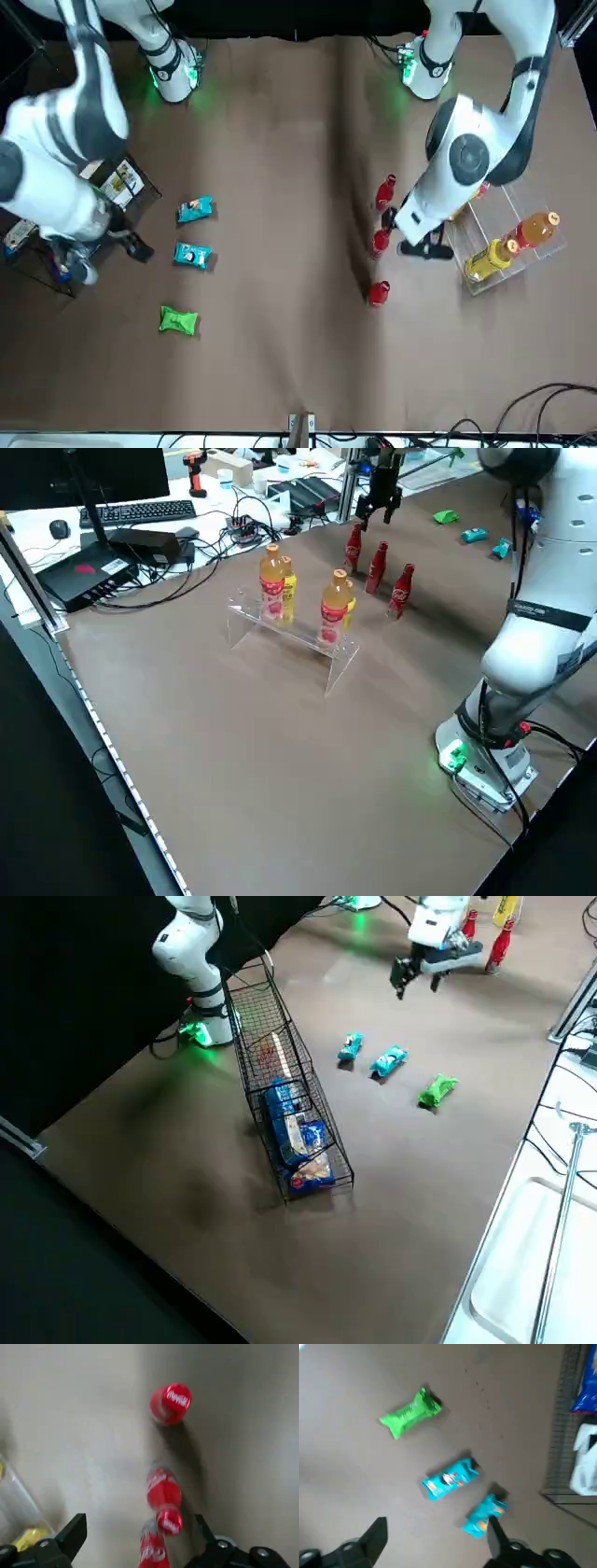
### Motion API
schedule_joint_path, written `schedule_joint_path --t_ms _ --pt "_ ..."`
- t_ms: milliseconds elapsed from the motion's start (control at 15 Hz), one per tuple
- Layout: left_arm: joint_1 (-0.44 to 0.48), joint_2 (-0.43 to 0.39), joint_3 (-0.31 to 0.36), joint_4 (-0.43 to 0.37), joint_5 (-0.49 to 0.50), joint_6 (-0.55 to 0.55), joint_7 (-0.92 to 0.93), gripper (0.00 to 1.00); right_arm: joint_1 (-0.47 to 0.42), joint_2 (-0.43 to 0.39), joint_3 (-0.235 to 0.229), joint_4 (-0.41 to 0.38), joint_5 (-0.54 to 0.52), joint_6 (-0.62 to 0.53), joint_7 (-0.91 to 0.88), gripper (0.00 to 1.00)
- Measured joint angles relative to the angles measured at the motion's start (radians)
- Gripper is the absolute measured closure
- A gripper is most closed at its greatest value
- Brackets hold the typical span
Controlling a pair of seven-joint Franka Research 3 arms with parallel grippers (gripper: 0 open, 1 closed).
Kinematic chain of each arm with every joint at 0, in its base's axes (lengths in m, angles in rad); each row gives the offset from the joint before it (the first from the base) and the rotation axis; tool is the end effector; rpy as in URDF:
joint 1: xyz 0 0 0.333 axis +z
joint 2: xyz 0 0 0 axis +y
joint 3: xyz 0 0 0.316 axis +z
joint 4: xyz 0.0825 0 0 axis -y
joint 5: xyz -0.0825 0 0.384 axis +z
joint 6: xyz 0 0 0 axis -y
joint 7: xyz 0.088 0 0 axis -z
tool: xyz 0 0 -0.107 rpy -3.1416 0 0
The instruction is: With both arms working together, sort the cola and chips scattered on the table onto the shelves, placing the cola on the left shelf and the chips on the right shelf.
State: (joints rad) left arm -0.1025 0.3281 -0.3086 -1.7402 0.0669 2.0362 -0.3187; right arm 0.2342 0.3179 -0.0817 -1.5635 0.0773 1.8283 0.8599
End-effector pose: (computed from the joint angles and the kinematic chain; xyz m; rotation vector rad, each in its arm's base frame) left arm 0.5948 -0.2378 0.3938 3.1063 -0.1683 -0.0444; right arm 0.6407 0.1107 0.4577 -2.9191 1.1081 0.1077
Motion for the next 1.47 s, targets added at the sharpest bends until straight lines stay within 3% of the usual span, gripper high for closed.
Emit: schedule_joint_path --t_ms 333,467,600,800,1133,1400,1467 --pt "-0.014 0.150 0.002 0.117 0.046 0.066 -0.048 0.00 0.027 0.166 0.000 0.014 -0.098 0.144 0.363 0.11" --pt "-0.024 0.175 0.003 0.137 0.057 0.106 -0.069 0.01 0.027 0.233 0.000 0.035 -0.107 0.206 0.448 0.24" --pt "-0.033 0.184 0.006 0.142 0.067 0.126 -0.085 0.03 0.027 0.294 -0.002 0.067 -0.110 0.254 0.507 0.26" --pt "-0.039 0.187 0.009 0.143 0.068 0.134 -0.099 0.29 0.027 0.373 -0.005 0.114 -0.115 0.341 0.618 0.30" --pt "-0.077 0.193 0.058 0.146 0.068 0.176 -0.120 0.33 0.027 0.501 -0.006 0.159 -0.216 0.443 0.739 0.30" --pt "-0.091 0.203 0.073 0.159 0.068 0.180 -0.121 0.36 0.027 0.534 -0.007 0.168 -0.220 0.478 0.755 0.30" --pt "-0.094 0.204 0.074 0.161 0.068 0.180 -0.122 0.36 0.027 0.534 -0.008 0.169 -0.220 0.478 0.758 0.36"
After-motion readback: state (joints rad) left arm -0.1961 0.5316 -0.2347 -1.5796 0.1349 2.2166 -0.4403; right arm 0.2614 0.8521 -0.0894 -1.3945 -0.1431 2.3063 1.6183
